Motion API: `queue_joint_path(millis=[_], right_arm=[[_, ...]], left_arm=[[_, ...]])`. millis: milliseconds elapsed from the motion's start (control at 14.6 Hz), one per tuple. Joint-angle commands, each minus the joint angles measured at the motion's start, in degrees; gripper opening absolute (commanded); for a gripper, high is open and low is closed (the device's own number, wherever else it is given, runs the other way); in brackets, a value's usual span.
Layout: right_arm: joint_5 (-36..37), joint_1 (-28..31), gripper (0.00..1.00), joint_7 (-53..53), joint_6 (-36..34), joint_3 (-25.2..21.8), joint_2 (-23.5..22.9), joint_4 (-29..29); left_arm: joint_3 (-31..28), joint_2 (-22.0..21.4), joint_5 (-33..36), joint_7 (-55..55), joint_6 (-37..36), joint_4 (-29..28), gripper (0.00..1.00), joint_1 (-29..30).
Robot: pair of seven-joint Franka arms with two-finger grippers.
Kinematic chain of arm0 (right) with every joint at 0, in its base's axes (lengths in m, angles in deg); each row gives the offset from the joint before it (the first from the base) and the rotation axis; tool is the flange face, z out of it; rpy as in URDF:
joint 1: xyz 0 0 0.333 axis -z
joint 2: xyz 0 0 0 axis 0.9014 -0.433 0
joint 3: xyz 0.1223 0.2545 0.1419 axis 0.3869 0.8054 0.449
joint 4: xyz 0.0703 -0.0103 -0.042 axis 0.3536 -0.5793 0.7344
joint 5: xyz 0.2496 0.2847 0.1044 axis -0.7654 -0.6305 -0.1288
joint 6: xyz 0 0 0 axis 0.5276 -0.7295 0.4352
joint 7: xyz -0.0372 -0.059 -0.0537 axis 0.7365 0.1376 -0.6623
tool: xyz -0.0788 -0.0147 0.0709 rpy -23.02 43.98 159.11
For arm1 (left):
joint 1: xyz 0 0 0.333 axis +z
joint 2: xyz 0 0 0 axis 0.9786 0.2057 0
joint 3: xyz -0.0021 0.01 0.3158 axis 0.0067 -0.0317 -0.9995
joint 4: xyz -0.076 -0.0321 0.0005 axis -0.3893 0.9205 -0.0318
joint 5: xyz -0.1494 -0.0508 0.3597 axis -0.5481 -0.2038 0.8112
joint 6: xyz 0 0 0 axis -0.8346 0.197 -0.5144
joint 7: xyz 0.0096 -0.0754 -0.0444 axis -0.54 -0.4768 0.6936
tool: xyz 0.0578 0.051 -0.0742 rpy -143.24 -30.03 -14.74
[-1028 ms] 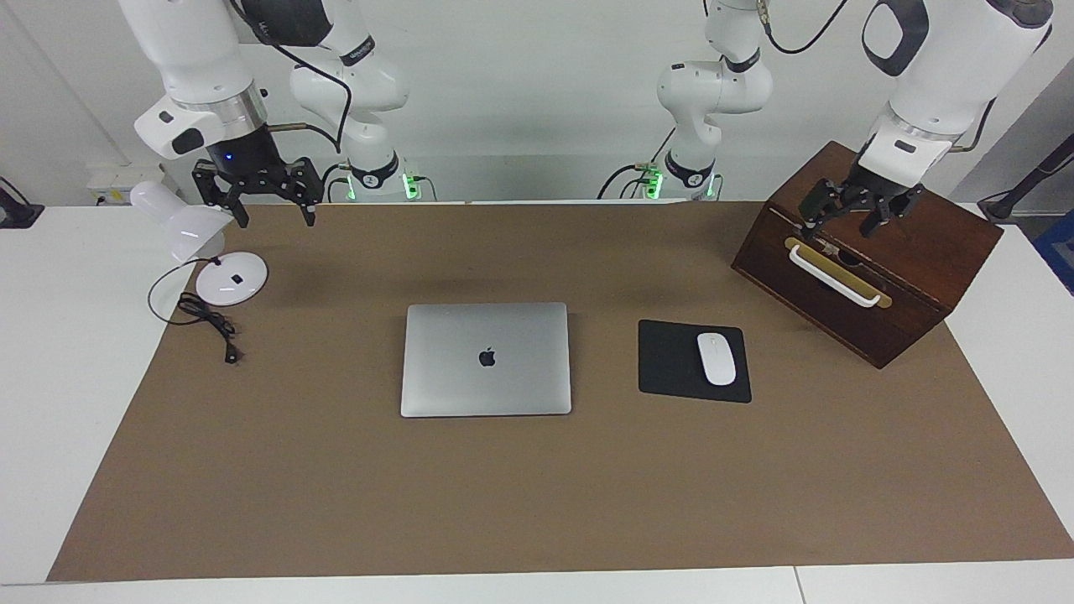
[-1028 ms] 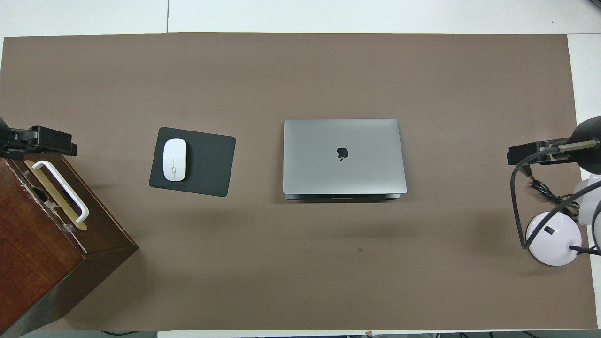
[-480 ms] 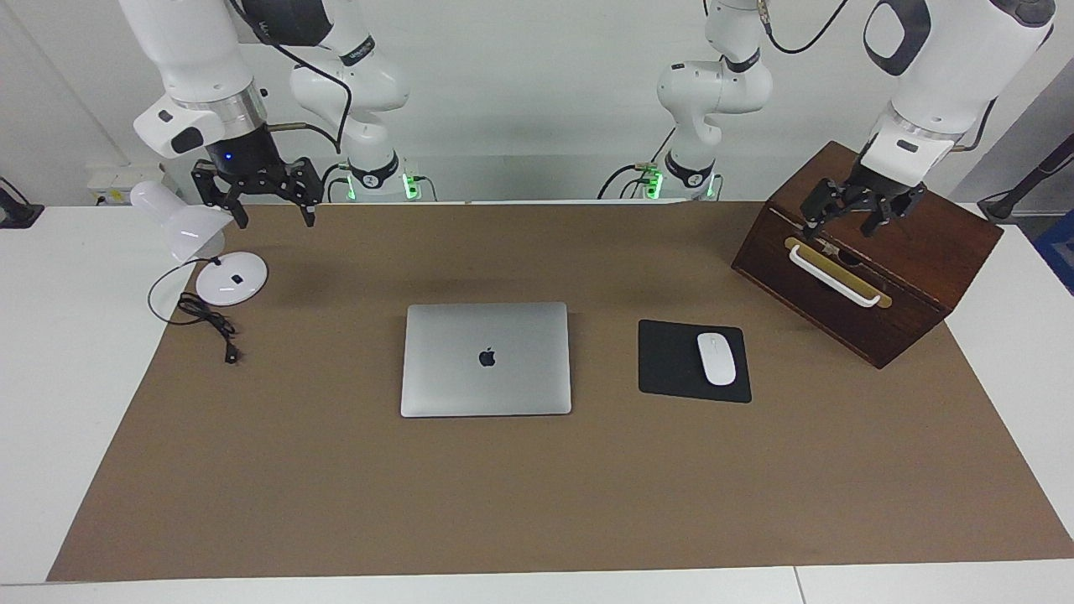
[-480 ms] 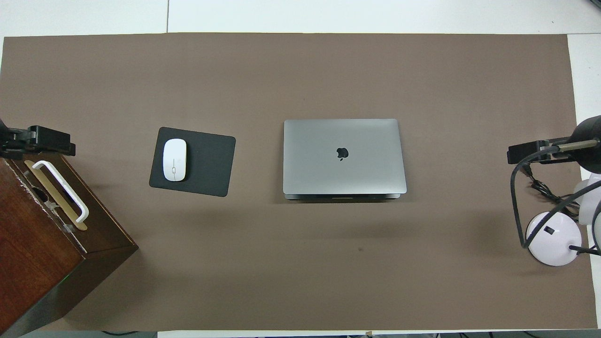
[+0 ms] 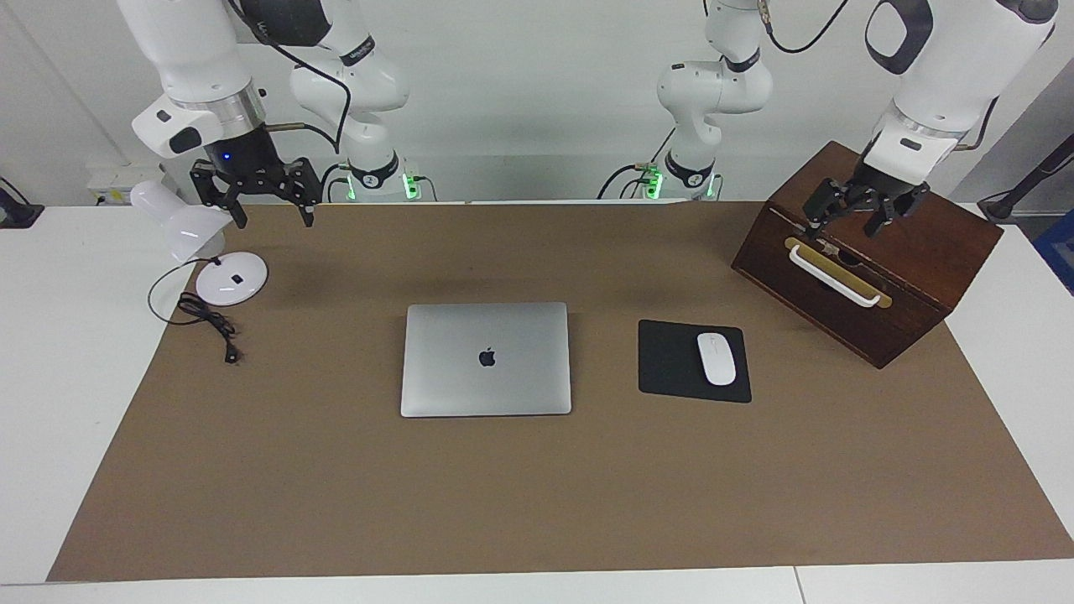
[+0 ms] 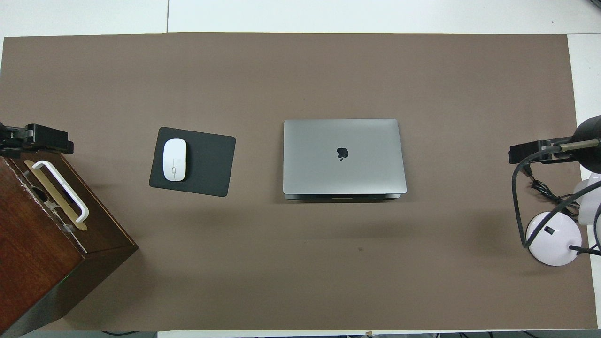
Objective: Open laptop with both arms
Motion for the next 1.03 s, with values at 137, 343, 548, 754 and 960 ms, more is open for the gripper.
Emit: queue_joint_path(millis=[137,343,548,754,960], right_arm=[[0.8,0.8,1.0,0.7,2.0,0.4,1.6,-3.1],[0.8,0.7,1.0,0.7,2.0,0.4,1.6,-3.1],[0.8,0.8,1.0,0.7,1.9,0.4,1.6,-3.1],[0.8,0.9,1.0,0.7,1.9,0.2,1.6,-3.1],[0.8,0.8,1.0,0.7,1.9,0.2,1.6,-3.1]], left_arm=[[-0.3,-0.5,0.6,-0.4,0.2,0.0,1.0,-0.1],[-0.3,-0.7,0.6,-0.3,0.2,-0.2,1.0,0.0],[-0.4,-0.7,0.6,-0.1,0.3,-0.2,0.51,0.0],[-0.4,-0.6,0.6,-0.5,0.4,-0.2,0.0,0.1],[-0.4,-0.6,0.6,0.1,0.5,-0.1,0.0,0.1]])
